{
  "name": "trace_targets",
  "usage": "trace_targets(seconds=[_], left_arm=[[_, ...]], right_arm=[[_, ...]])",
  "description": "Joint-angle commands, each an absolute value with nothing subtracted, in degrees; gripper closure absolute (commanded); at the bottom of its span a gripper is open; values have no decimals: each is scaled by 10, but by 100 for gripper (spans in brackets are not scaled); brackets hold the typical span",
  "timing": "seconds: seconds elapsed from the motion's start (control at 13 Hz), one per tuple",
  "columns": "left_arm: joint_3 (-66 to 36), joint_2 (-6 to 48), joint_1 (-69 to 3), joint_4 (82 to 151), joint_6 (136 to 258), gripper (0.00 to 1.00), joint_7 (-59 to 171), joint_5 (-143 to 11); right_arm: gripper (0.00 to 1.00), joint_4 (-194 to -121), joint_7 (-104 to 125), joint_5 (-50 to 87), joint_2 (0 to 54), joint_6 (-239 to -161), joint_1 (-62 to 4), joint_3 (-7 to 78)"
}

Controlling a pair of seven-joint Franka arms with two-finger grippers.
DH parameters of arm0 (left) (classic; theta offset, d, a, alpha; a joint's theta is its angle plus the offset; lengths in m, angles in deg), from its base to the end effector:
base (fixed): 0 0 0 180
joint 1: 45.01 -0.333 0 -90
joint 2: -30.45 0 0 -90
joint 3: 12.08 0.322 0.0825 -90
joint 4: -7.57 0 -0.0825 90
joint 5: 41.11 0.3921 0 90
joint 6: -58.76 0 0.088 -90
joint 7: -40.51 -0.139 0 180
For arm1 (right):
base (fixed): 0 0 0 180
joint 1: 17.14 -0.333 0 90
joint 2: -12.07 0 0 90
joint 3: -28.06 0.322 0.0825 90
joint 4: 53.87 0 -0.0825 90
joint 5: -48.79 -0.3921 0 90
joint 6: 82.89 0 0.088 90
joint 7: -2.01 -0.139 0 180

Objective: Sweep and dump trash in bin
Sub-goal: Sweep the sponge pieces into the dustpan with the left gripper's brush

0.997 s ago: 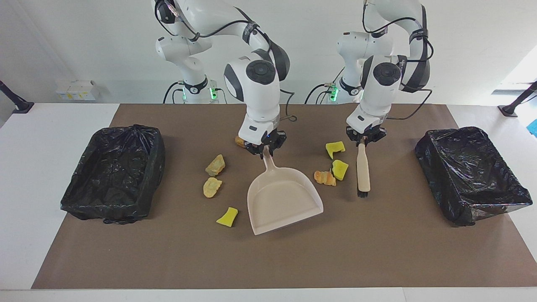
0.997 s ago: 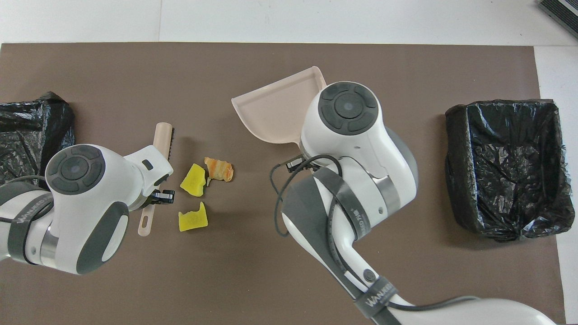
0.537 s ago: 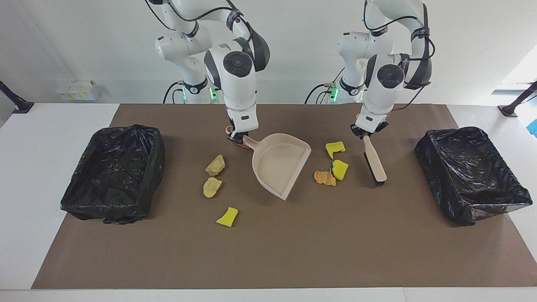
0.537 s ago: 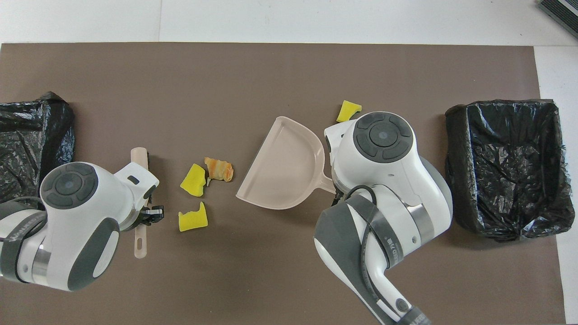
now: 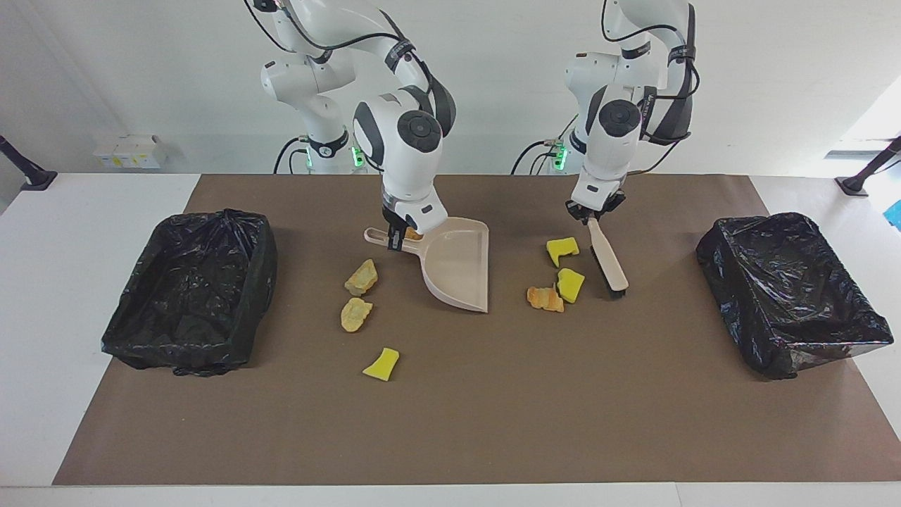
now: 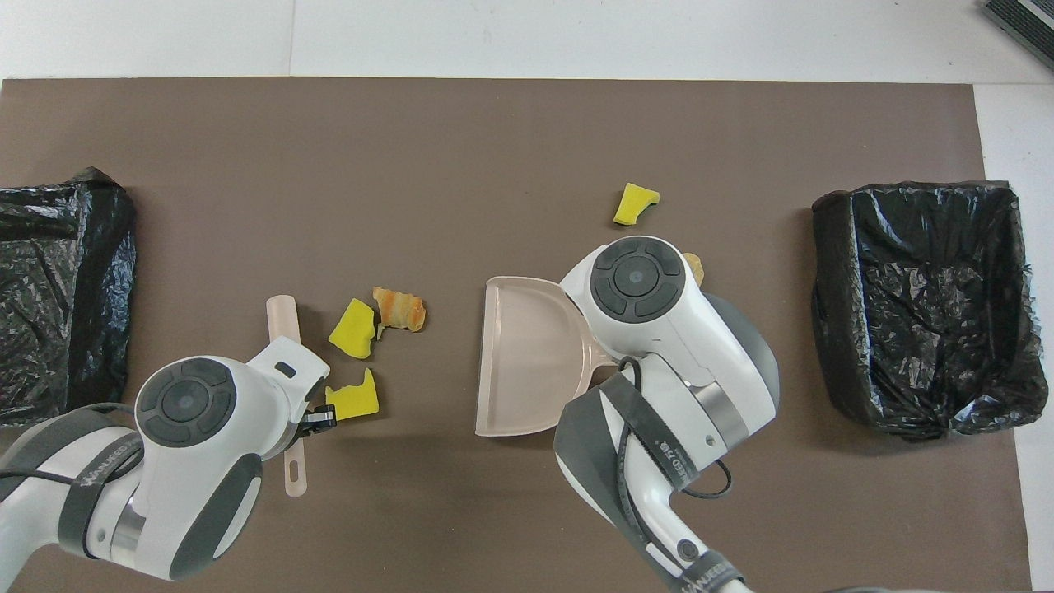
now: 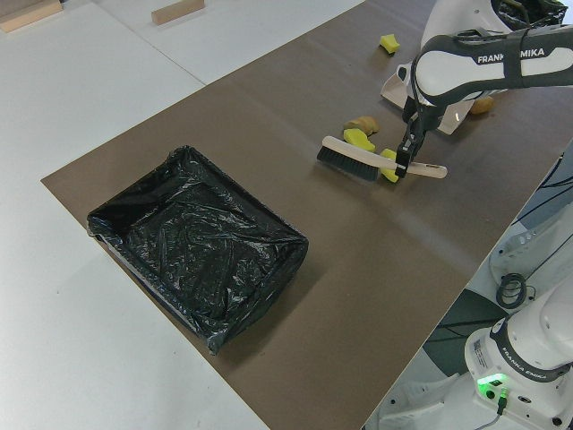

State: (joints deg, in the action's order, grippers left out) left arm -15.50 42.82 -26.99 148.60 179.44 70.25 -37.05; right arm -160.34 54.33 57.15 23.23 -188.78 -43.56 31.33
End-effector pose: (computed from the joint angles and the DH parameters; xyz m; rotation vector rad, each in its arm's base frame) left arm 0.4092 -0.1544 0.3349 -3.0095 -0.1607 0.1442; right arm 0.5186 0.2761 0.3712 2.2392 2.0566 -0.3428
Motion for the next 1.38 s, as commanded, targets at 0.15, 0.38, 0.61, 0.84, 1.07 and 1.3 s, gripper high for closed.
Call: trace_targets(seconds=[0.15, 0.38, 0.61, 0.84, 1.07, 1.3], left_arm=[[-147, 376, -273, 1465, 1862, 100, 585, -401], [-147, 359, -282, 1443, 1867, 100, 446, -468], [-151, 353, -251, 1435, 1870, 100, 440, -470], [-151, 356, -191, 1432, 1870, 100, 442, -491], [-152, 362, -124, 1429, 1868, 100, 460, -517], [-152, 368, -60, 1416, 1857, 100, 527, -521]], right_arm=[[100, -1606, 498, 571, 249, -1921, -454, 317], [100, -1608, 449, 550, 250, -1921, -454, 317], [100, -1608, 449, 549, 250, -1919, -454, 317], [100, -1608, 448, 549, 250, -1918, -454, 317], [100, -1608, 448, 549, 250, -1918, -454, 317], [100, -1608, 448, 549, 250, -1918, -454, 317]])
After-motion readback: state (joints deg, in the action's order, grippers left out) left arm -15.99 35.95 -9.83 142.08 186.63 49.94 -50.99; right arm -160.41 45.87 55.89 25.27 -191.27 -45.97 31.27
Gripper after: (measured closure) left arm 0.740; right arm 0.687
